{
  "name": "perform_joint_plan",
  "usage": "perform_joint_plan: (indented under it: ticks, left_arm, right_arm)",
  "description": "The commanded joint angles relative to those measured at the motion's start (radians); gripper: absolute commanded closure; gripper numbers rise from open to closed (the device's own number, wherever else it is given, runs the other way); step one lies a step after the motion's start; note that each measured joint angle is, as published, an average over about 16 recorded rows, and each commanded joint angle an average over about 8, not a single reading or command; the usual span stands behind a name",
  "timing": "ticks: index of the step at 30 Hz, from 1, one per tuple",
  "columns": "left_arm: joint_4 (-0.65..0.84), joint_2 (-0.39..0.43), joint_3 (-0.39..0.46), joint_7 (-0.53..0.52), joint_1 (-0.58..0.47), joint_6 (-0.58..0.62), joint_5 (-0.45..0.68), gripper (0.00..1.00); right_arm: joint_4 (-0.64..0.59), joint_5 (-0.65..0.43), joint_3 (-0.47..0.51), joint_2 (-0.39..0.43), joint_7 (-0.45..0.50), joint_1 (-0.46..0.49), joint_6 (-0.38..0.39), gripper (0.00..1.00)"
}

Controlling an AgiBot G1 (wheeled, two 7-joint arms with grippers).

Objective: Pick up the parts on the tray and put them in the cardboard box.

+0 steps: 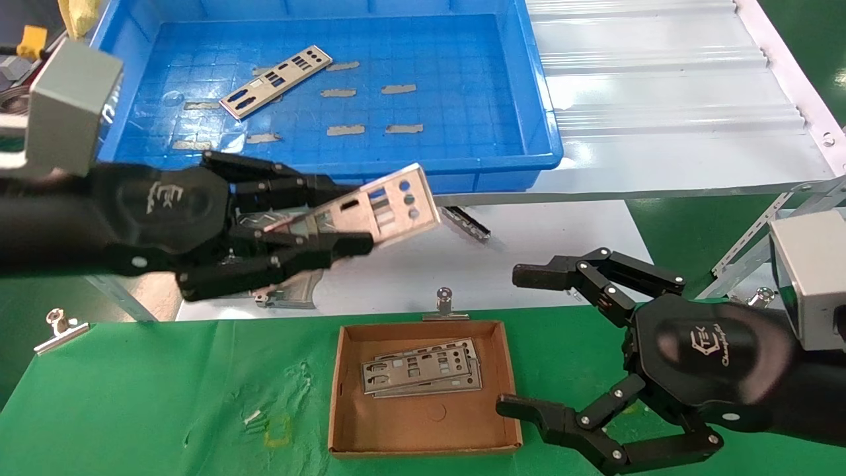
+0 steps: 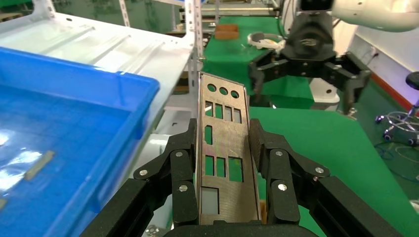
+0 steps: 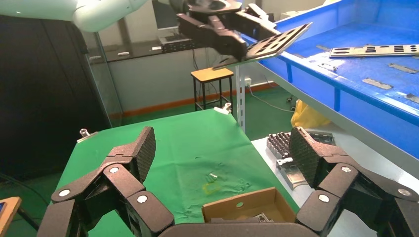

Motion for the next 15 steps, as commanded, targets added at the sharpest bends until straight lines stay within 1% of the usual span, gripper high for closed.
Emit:
perform_joint_plan:
  ticks: [1, 5, 8, 11, 15]
  left_arm:
    - [-0.056, -0.023, 0.005, -0.023, 0.03, -0.01, -0.025, 1.0]
    - [-0.038, 0.015, 0.044, -0.021, 0.099, -0.019, -0.012, 1.0]
    - [0.0, 0.054, 0.072, 0.018, 0.138, -0.042, 0.024, 1.0]
    - [0.051, 0.102, 0.098, 0.09, 0.164, -0.088, 0.08, 1.0]
    - [0.131, 0.182, 0.133, 0.218, 0.187, -0.171, 0.172, 1.0]
  right_arm:
    - [0.0, 0.0, 0.0, 0.0, 0.0, 0.0, 0.0, 0.0]
    - [0.0, 0.0, 0.0, 0.0, 0.0, 0.0, 0.0, 0.0]
    - [0.0, 0.0, 0.0, 0.0, 0.0, 0.0, 0.0, 0.0]
    - [0.0, 0.0, 0.0, 0.0, 0.0, 0.0, 0.0, 0.0]
    - [0.0, 0.0, 0.0, 0.0, 0.0, 0.0, 0.0, 0.0]
